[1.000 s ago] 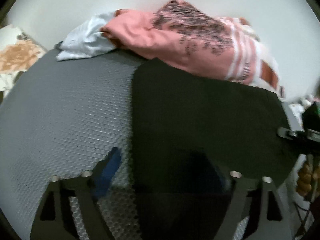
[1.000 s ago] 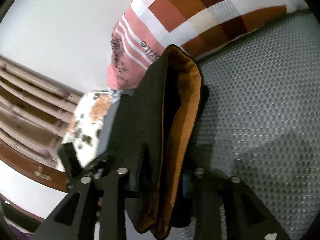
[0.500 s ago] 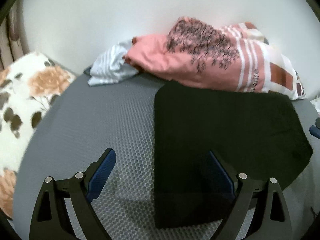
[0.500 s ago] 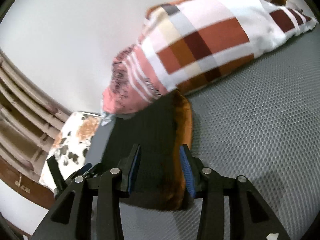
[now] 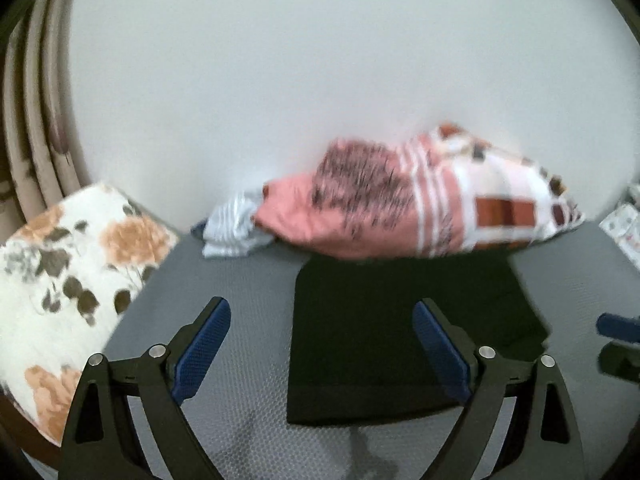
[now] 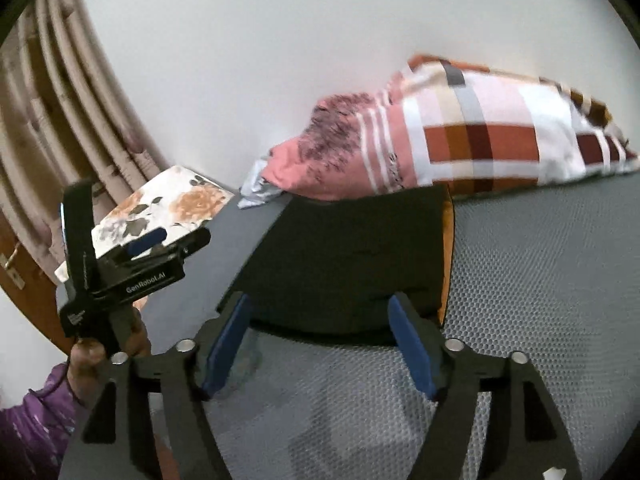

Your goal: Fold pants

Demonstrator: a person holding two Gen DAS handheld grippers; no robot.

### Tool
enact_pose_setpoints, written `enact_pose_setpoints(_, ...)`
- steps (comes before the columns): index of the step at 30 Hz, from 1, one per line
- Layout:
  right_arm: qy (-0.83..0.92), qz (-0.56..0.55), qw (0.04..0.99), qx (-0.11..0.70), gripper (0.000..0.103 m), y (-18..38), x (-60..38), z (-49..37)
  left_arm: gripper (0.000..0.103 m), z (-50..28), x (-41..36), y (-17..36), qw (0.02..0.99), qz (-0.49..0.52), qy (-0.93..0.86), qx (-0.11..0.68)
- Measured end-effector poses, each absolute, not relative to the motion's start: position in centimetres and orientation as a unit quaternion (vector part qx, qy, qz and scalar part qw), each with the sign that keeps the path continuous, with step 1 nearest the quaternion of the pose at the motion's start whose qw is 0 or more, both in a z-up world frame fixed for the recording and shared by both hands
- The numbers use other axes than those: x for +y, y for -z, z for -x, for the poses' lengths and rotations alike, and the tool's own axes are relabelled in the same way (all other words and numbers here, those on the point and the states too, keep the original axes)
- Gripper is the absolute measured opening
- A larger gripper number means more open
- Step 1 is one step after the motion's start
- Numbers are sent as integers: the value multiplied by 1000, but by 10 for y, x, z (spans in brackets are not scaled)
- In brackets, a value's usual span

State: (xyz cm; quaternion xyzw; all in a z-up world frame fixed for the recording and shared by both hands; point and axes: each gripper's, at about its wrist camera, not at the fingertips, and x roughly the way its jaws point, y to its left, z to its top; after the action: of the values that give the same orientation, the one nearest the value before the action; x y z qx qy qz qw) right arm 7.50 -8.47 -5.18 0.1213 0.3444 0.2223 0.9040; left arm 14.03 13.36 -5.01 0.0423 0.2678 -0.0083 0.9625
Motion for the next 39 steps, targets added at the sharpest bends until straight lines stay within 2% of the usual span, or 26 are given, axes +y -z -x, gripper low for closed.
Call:
enact_pose_setpoints(4, -225, -129, 912, 318, 84, 29, -86, -57, 103, -99, 126, 9, 981, -46, -6, 189)
enact_pose_setpoints(8, -230, -139, 916, 298, 86, 11, -91, -41, 103, -62, 117, -29, 988, -64, -51, 134)
enact_pose_setpoints(13, -236, -140, 921, 275, 87, -7, -93, -23, 103, -28, 110, -54, 990, -58, -70, 106)
enact_pose_setpoints(23, -233, -127, 928, 261, 90, -20, -92, -1, 103, -7, 98, -67, 990, -38, -17, 138)
enact_pose_setpoints(39, -216, -131, 927, 277, 96, -14, -95, -5, 103, -20, 101, -47, 984, -24, 2, 179)
